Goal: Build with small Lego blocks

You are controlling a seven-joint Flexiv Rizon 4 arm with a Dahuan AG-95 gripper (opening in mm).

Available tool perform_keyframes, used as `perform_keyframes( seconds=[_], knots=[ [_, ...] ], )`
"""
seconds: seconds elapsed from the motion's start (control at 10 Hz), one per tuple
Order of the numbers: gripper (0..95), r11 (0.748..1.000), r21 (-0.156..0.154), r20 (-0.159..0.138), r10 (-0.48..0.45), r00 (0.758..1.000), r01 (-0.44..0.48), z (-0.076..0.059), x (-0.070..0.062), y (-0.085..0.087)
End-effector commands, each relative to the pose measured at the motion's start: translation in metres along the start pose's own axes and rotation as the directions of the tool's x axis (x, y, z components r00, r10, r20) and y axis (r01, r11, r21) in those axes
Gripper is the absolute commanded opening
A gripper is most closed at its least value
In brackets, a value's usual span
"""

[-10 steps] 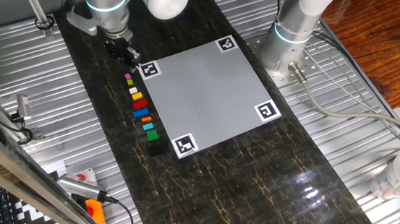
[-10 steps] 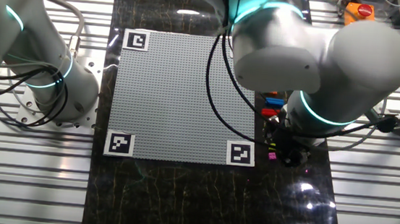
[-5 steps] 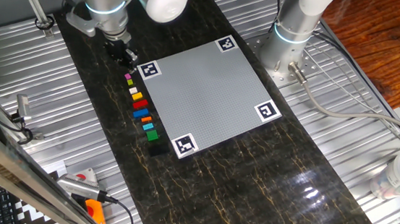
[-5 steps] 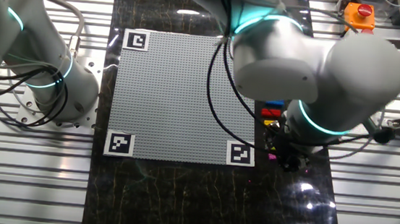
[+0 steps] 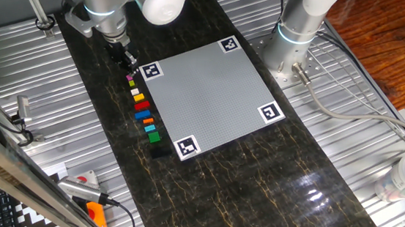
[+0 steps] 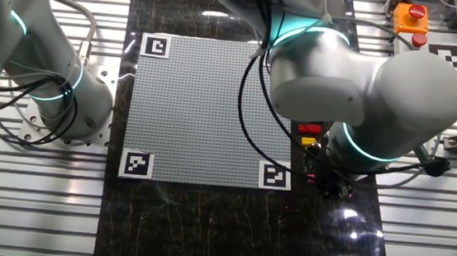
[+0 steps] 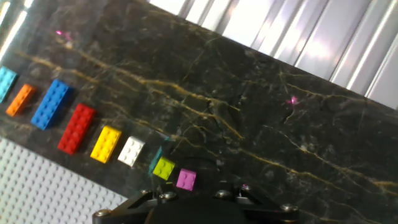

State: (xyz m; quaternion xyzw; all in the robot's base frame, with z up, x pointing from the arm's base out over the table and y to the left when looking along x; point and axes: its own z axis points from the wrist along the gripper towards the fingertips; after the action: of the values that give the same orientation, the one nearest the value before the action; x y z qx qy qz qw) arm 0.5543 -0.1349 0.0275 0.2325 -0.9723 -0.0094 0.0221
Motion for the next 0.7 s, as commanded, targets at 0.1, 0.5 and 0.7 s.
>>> perform_keyframes(
  seconds=[0.1, 0.5, 0.7],
  knots=[
    [38.0, 1.0, 0.001, -0.001, 0.007, 1.0, -0.007, 0.0007, -0.0002, 0.0019],
    [38.0, 1.0, 0.003, 0.002, 0.009, 1.0, -0.009, 0.0075, 0.0002, 0.001],
    [38.0, 1.0, 0.003, 0.004, 0.008, 1.0, -0.008, 0.0089, 0.0001, 0.0006]
  ],
)
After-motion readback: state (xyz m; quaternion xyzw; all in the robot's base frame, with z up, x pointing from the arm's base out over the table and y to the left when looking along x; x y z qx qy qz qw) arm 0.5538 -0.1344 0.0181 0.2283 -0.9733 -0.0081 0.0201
